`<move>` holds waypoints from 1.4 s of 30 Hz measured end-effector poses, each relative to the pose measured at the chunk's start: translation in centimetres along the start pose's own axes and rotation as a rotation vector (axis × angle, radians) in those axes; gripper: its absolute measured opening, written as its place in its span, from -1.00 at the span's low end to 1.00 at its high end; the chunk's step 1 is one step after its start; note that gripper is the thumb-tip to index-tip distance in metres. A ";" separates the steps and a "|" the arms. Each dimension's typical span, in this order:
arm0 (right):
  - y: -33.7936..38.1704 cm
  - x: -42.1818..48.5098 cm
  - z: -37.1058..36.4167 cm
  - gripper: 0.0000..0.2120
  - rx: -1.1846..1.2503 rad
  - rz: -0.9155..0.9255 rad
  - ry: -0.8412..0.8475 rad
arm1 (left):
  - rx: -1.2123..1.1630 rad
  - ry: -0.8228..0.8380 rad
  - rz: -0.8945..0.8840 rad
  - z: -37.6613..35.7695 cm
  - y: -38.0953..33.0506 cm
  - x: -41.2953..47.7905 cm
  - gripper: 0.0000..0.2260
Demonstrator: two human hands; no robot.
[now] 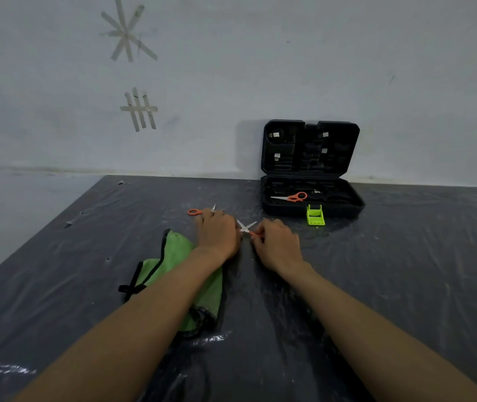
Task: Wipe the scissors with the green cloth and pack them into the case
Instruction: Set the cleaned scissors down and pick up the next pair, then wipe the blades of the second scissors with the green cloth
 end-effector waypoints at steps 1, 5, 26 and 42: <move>-0.2 -0.2 0.1 -0.87 0.010 0.005 -0.017 | 0.008 0.003 0.003 -0.1 -0.1 0.0 -0.74; -0.9 -0.5 0.3 -0.93 0.106 0.038 -0.054 | -0.030 -0.004 0.002 0.0 -0.5 -0.4 -0.75; 9.4 -4.2 1.9 -0.96 0.758 0.281 -0.081 | -1.623 -0.222 0.238 6.7 5.2 -7.1 -0.93; 13.4 -2.3 -4.1 -0.67 0.310 0.064 0.088 | -1.770 -0.470 0.402 7.3 13.1 -7.1 -0.79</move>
Point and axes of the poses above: each hand's wrist, its own x-axis towards the middle knuckle, its own z-axis out of the back of the hand, y = z × x, the point moved 1 cm from there along x, towards the middle knuckle, and after that the axes turned 5 degrees about -x, right-handed, at the moved point
